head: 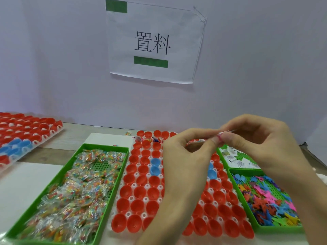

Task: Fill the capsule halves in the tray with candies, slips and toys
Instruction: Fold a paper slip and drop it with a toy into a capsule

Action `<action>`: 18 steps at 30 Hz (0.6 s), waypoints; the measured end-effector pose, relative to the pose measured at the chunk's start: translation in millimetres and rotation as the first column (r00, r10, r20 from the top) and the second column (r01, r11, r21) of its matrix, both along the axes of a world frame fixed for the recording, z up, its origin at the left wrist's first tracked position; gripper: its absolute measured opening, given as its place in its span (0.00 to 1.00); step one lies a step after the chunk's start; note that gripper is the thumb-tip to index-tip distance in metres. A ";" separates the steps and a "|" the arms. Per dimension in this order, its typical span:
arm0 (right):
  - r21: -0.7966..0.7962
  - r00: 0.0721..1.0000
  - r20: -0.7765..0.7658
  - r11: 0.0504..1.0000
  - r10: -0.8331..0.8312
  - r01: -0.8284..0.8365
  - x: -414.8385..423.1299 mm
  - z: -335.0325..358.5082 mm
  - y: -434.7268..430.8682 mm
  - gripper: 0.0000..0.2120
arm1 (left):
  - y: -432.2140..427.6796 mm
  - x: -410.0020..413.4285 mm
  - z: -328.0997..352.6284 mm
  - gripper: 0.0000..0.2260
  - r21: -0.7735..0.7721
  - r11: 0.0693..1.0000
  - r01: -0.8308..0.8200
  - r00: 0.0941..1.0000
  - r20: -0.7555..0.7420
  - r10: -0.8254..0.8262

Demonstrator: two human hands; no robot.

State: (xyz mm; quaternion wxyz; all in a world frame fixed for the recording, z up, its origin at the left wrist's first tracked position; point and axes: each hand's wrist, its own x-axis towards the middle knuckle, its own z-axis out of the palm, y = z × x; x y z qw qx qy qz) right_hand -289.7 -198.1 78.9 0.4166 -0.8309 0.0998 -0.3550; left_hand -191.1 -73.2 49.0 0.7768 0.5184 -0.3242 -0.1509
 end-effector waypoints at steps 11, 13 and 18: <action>0.000 0.995 0.097 0.999 -0.035 0.035 61.4 -1.4 20.2 0.04 | 25.3 62.3 12.1 0.04 0.203 0.977 -0.071 0.981 0.189 0.032; -0.011 0.999 0.021 0.999 -0.031 0.031 93.5 -8.3 25.8 0.03 | 40.9 91.0 11.7 0.10 0.296 0.944 -0.145 0.977 0.194 0.090; -0.232 0.966 -0.253 0.973 -0.049 -0.011 174.0 -46.4 36.8 0.02 | 80.4 136.9 6.3 0.13 0.325 0.874 -0.362 0.931 0.181 0.318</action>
